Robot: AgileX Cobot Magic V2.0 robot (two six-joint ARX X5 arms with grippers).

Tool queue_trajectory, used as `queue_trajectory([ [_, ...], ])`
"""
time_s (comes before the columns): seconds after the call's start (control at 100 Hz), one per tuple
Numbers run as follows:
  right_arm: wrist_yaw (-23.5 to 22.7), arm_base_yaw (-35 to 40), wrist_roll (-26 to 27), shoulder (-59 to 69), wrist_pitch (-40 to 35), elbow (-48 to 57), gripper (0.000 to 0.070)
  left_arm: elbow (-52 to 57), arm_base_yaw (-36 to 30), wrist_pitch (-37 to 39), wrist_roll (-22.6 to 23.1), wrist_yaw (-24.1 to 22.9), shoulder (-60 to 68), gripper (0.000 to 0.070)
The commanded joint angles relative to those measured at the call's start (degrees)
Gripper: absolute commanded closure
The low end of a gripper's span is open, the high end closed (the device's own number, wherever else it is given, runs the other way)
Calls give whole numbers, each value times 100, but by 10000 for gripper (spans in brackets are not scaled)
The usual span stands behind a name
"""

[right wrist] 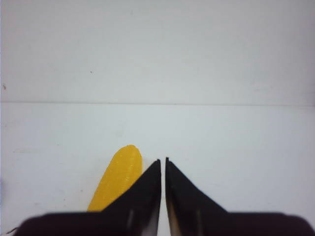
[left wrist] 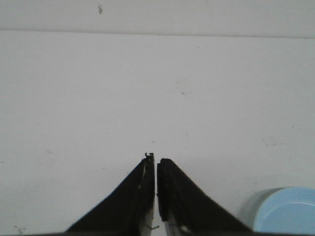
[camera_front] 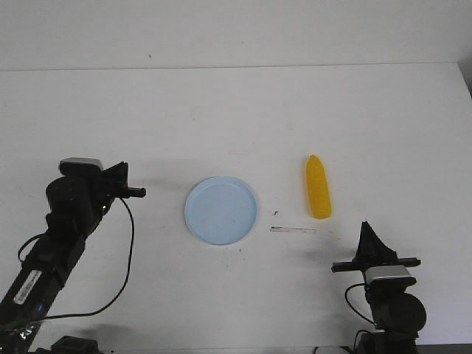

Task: Place corn on plate with both arms
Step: 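Withdraw the left gripper from the plate back to rest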

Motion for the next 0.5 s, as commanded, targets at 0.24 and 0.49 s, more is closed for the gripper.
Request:
queue_trajectory([
  [0.24,9,9,15,-7,57,-7,685,-1421,608,1123,317,2,-1578,699],
  [0.49,9,9,15,-7,57,-7,685,-2551,728,1137,317,-205,-2999,699],
])
